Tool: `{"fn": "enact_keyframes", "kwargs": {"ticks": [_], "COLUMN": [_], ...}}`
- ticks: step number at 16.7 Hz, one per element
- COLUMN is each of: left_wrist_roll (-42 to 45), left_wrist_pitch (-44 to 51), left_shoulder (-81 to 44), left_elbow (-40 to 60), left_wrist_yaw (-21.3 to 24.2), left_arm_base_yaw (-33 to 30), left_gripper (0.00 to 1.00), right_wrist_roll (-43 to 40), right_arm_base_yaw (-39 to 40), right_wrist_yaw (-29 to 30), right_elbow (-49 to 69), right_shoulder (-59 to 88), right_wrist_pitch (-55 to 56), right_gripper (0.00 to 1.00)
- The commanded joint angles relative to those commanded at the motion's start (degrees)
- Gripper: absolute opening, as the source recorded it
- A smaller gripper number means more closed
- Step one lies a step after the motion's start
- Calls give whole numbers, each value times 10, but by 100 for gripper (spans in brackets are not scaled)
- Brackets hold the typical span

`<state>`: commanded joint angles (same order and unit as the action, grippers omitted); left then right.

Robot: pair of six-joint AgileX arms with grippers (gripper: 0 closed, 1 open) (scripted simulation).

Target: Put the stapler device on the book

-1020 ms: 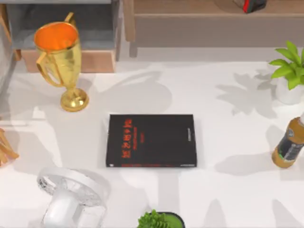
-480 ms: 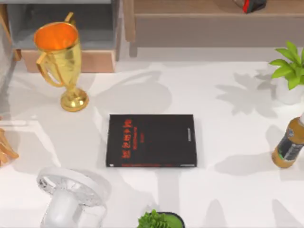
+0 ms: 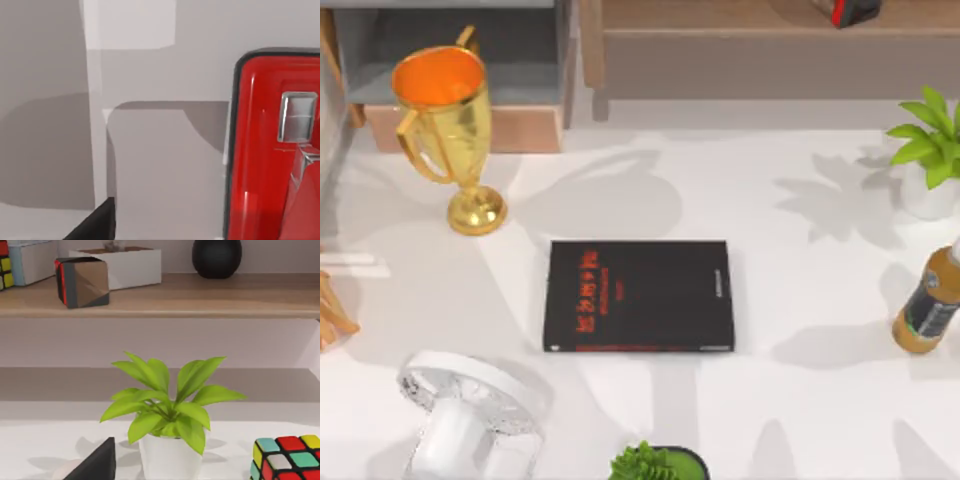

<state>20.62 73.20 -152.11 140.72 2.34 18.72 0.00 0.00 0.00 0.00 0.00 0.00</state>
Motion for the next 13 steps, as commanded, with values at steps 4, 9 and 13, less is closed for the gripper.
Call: {"fn": "enact_keyframes", "kwargs": {"ticks": [4, 9, 13], "left_wrist_roll": [0, 0, 0], "left_wrist_pitch": [0, 0, 0], "left_shoulder": [0, 0, 0], "left_elbow": [0, 0, 0], "left_wrist_yaw": [0, 0, 0], "left_arm_base_yaw": [0, 0, 0], "left_gripper": [92, 55, 25], "right_wrist_roll": [0, 0, 0], "right_arm_base_yaw": [0, 0, 0], "right_wrist_yaw": [0, 0, 0], "right_elbow": [0, 0, 0], "right_shoulder": [0, 0, 0], "right_wrist_pitch": [0, 0, 0], "right_gripper": [100, 100, 100]}}
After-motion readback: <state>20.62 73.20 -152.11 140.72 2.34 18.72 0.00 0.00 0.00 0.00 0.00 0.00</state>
